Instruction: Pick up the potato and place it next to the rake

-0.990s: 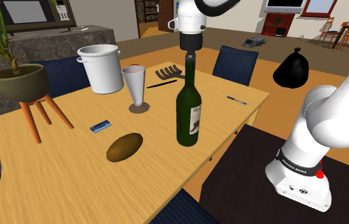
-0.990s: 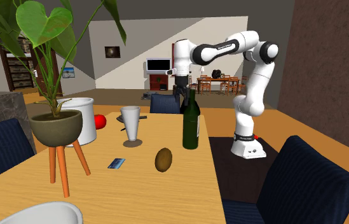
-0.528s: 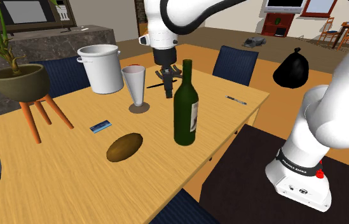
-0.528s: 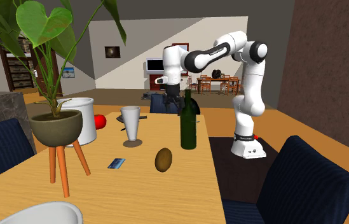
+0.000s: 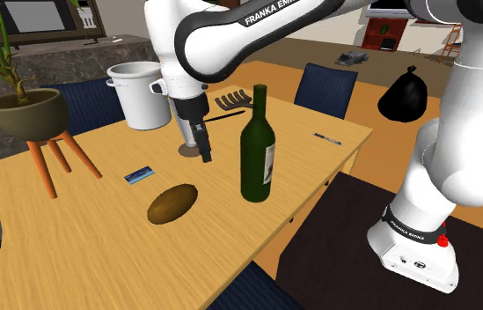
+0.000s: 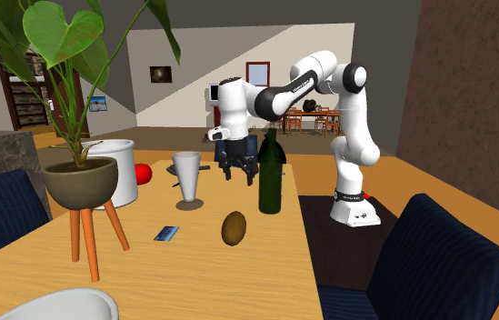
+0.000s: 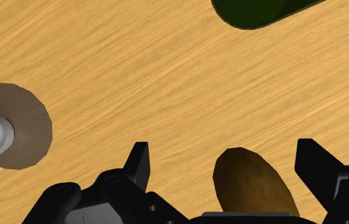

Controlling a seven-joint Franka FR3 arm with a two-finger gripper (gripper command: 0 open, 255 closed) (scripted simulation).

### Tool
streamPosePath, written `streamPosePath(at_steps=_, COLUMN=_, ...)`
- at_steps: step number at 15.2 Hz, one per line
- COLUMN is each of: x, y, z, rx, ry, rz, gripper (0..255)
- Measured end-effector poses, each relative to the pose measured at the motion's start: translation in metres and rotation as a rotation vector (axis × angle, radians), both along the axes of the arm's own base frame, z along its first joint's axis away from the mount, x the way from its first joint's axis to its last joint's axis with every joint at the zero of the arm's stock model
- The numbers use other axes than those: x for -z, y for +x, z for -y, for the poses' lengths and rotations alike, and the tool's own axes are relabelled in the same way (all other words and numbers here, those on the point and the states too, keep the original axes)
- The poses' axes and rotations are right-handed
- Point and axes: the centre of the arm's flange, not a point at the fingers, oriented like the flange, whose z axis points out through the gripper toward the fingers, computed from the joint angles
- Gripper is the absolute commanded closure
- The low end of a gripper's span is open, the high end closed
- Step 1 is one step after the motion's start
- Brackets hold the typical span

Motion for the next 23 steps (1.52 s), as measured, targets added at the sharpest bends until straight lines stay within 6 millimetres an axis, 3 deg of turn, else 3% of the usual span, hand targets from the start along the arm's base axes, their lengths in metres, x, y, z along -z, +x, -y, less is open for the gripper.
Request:
streamPosePath(at_steps=5, x=0.03, y=0.009, z=-0.064, rx=-0.142, ry=-0.016, rz=-0.026, gripper=0)
streamPosePath(at_steps=8, x=0.051, y=0.008, z=-0.091, rx=-0.213, ry=-0.025, rz=-0.039, gripper=0)
streamPosePath(at_steps=15, x=0.087, y=0.007, z=-0.094, rx=-0.227, ry=-0.026, rz=-0.041, gripper=0)
streamPosePath(at_steps=22, x=0.091, y=0.006, z=-0.094, rx=-0.227, ry=-0.026, rz=-0.041, gripper=0)
streamPosePath(at_steps=23, x=0.091, y=0.006, z=-0.094, rx=-0.227, ry=-0.026, rz=-0.041, gripper=255)
